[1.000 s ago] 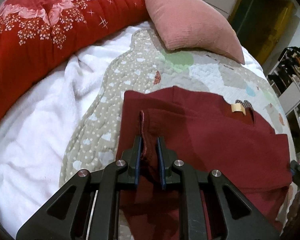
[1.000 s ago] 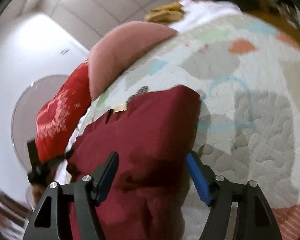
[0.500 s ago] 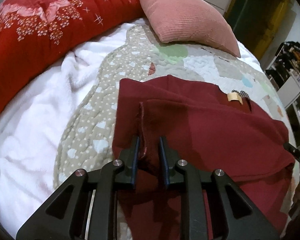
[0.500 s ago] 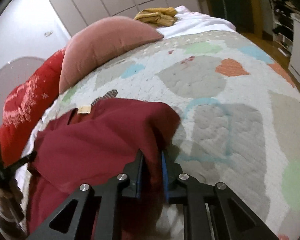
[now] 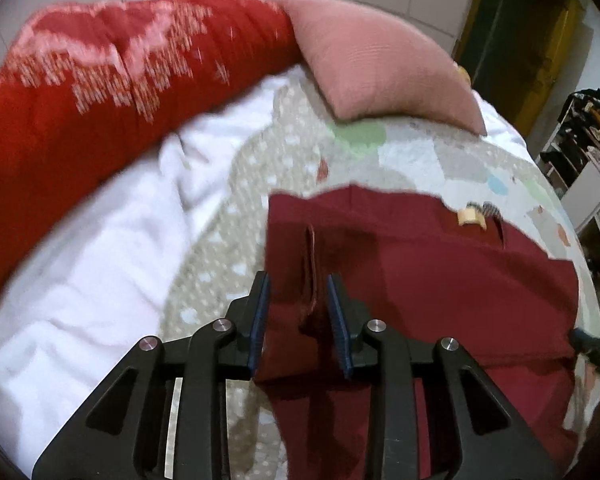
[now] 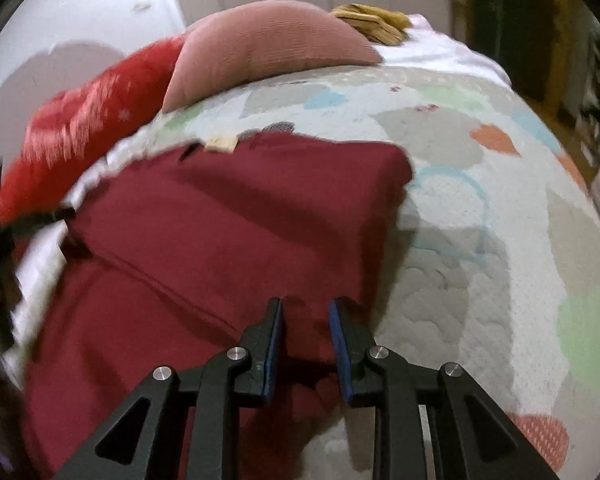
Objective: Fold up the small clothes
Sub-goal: 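Fold the hem toward the collar with the left gripper while the right gripper holds the body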
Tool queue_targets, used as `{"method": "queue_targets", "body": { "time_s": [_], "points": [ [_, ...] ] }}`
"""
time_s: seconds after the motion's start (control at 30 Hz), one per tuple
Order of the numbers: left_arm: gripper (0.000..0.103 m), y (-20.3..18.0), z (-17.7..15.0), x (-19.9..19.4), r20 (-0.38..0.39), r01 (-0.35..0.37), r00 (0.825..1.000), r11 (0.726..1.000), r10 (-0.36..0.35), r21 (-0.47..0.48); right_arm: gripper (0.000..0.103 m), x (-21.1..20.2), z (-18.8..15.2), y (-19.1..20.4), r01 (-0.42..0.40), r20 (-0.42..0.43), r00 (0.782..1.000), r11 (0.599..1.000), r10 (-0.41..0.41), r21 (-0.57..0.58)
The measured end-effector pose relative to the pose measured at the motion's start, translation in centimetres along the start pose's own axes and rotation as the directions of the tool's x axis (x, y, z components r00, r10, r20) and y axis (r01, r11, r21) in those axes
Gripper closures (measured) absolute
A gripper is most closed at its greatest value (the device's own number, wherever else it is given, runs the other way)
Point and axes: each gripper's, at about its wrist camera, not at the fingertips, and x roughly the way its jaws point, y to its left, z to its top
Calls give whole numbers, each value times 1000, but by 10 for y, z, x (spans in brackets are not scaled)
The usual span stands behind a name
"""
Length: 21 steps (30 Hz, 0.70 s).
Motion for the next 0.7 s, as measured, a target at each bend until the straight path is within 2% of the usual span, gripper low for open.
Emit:
{"method": "queue_targets", "body": {
  "time_s": [0.07,0.13,0.23,0.33,0.4,0.47,0.57,0.63,0.7],
  "points": [
    [75,-3,3,-5,28,23,999,1000,-23,-12,80,-12,11,-7,-18,69,998,999,15,42],
    [68,-8,5,0,20,36,999,999,-35,-5,79,-12,24,-6,23,102,994,999,-28,47],
    [68,-18,1,20,-20,28,999,999,-27,16,79,2,40,-1,38,118,992,999,-41,26],
    [67,-19,-5,45,-68,-5,998,1000,7,17,80,32,53,-7,79,83,993,996,-82,38],
    [66,-13,-5,56,-80,19,997,1000,-19,-10,80,54,55,-18,84,40,995,994,-87,67],
    [66,-11,-4,54,-88,28,996,999,-30,-17,79,53,56,-24,54,53,997,994,-59,100],
    [66,-8,-6,39,-97,38,995,999,-40,-18,78,32,48,-21,33,63,997,994,-40,105],
    [66,-6,-12,27,-89,42,995,999,-44,-14,68,14,35,-16,25,67,997,995,-32,98],
    [66,-2,-24,11,-76,53,996,998,-54,-25,64,0,15,-9,19,66,998,997,-24,79]
  ]
}}
